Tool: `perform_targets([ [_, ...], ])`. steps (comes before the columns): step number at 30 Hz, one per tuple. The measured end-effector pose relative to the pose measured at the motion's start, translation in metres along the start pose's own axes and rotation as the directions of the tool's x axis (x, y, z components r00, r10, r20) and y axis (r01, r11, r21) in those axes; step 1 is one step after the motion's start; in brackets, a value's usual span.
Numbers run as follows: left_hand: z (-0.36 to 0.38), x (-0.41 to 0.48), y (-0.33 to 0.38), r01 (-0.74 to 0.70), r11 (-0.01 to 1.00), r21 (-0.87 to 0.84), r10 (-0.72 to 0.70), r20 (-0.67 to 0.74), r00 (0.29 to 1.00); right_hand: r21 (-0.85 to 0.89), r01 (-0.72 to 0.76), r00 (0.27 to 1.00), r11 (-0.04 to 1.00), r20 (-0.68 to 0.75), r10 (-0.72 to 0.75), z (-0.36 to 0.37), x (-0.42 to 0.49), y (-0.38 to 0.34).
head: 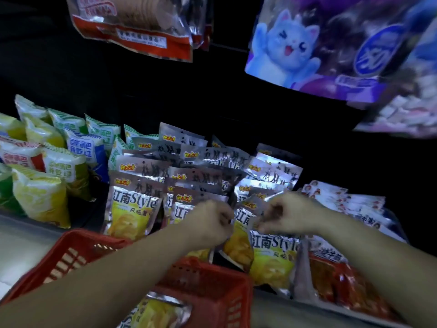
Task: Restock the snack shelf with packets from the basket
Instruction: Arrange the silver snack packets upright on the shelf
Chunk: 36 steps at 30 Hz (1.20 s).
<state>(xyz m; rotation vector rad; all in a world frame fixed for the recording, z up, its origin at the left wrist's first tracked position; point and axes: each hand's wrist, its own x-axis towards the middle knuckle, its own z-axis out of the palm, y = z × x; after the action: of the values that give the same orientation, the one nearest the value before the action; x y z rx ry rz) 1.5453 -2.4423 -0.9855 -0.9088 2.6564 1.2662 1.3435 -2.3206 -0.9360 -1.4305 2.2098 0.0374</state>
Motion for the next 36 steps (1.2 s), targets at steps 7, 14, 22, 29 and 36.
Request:
perform_targets([
  [7, 0.070, 0.003, 0.020, 0.146, 0.806, -0.573, -0.138, 0.059, 0.989, 0.020, -0.063, 0.993, 0.998, -0.100, 0.064, 0.012, -0.023, 0.027],
  [14, 0.029, -0.049, 0.036, -0.097, 0.753, -0.651, 0.008, -0.138, 0.990, 0.321, 0.204, 0.960, 0.925, -0.249, -0.125, -0.046, -0.067, -0.024],
  [22, -0.056, -0.160, 0.096, -0.290, 0.770, -0.569, 0.033, -0.418, 0.908, 0.669, 0.311, 0.872, 0.675, -0.483, 0.077, -0.056, -0.173, -0.095],
  [29, -0.073, -0.228, 0.111, -0.352, 0.573, -0.740, -0.187, -0.536, 0.823, 0.885, 0.336, 0.916, 0.322, -0.386, 0.104, -0.025, -0.192, -0.145],
  [36, -0.071, -0.235, 0.091, -0.263, 0.562, -0.784, -0.234, -0.456, 0.859, 0.773, 0.511, 0.841, 0.377, -0.541, -0.030, -0.016, -0.189, -0.161],
])
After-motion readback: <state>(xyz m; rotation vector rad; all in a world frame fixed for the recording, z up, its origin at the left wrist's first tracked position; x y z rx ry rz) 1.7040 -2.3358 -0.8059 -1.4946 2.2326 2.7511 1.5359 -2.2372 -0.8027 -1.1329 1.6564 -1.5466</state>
